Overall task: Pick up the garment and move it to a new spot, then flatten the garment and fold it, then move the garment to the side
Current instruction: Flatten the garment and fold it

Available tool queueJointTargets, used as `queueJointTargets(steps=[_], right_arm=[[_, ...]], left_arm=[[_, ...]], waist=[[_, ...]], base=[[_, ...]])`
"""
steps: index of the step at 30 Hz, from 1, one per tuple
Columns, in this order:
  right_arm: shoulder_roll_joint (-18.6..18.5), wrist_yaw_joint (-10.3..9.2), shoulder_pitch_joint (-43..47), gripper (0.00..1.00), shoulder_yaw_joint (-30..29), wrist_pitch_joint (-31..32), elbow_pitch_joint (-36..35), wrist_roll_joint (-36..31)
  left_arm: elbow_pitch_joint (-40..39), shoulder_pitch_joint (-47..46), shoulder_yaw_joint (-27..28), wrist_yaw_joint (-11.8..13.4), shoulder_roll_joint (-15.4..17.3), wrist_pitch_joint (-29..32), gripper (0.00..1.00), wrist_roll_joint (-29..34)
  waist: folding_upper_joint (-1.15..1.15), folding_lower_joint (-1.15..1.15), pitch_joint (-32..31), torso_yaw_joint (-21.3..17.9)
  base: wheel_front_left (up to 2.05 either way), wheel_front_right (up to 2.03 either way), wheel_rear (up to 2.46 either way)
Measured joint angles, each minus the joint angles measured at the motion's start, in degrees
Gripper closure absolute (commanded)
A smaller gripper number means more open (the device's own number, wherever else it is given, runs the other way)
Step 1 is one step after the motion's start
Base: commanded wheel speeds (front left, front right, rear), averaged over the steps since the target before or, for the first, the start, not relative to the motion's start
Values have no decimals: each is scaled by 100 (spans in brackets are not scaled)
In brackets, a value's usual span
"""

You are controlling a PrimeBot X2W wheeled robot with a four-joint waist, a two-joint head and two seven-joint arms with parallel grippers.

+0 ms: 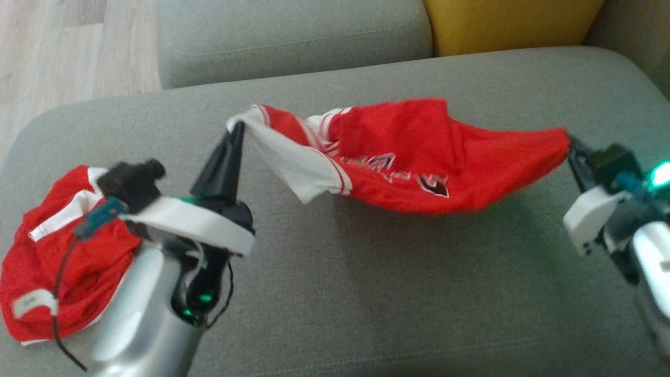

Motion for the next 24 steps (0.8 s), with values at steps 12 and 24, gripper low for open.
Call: queueJointTargets(steps=[12, 24], right_arm=[[-630, 0, -849, 100, -261, 364, -860, 355], [-659, 0, -403, 100, -1359, 2254, -3210, 749]], left_arm=[[-1941, -505, 389, 592, 230, 783, 100, -252], [-3722, -610, 732, 1250, 802, 2089, 100, -498]], waist=[[0, 0, -346, -4], [0, 0, -390, -36]], base=[[0, 0, 0], [0, 0, 0]])
